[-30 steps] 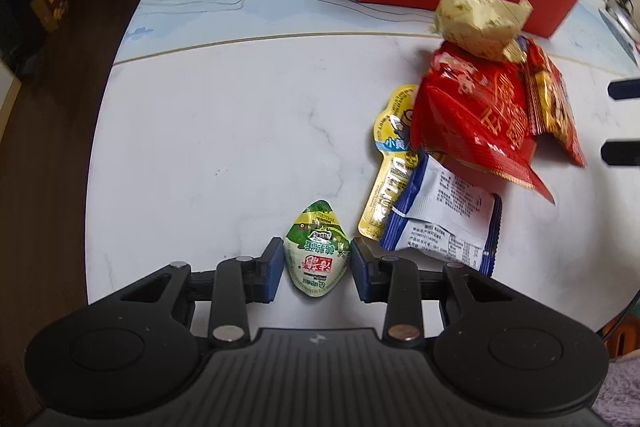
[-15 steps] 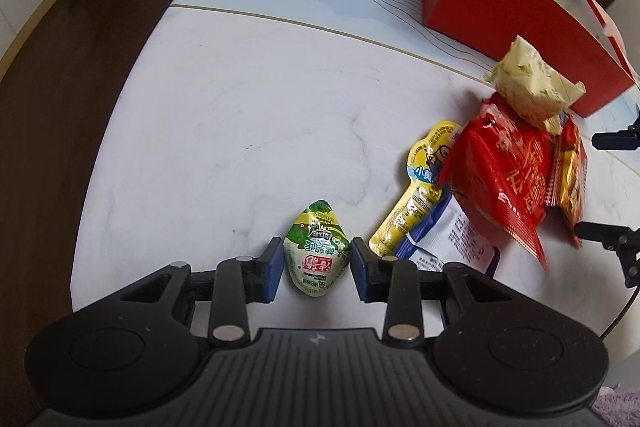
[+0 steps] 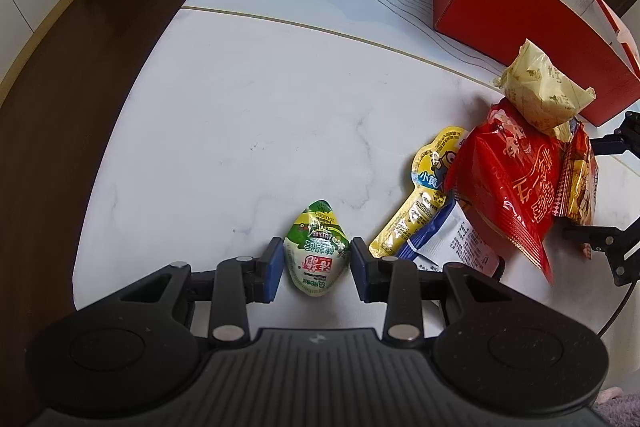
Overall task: Organize snacks
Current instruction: 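Grasp the green candy with the left tool while the right tool grasps the red chip bag, then carry the green candy and red chip bag over the red box and lower them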
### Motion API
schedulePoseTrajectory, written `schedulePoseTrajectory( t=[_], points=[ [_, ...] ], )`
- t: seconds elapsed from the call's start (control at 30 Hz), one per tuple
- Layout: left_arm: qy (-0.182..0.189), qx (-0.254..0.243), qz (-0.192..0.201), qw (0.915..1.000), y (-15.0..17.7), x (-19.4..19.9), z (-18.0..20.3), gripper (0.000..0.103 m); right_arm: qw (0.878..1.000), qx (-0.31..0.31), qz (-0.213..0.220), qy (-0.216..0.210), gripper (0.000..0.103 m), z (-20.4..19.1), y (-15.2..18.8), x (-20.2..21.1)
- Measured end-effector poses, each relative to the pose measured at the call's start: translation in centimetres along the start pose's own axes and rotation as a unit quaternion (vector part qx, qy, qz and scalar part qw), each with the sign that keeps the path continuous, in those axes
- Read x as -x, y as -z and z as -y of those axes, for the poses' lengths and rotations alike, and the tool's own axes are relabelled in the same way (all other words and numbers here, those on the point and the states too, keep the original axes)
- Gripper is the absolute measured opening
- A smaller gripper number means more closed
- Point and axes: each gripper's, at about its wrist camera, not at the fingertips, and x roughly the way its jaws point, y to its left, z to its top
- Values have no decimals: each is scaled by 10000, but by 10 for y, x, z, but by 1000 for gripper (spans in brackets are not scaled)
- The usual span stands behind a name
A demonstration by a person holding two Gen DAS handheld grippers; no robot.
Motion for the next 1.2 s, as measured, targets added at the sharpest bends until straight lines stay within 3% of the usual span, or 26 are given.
schedulePoseTrajectory(
  t=[0.2,0.57,0.9,1.2],
  points=[
    [5,-99,-4,10000,1,0,1,35,9996,-228,22,184,82,-6,2,3],
    [251,-63,-16,9997,-2,3,-10,35,9851,-1515,357,725,79,-15,17,31],
    [434,-217,227,9986,-13,35,-16,35,9455,-2915,815,1198,79,-26,31,71],
    [556,-559,774,9939,-52,84,-2,35,9065,-3631,1304,1717,79,-14,19,119]
  ],
)
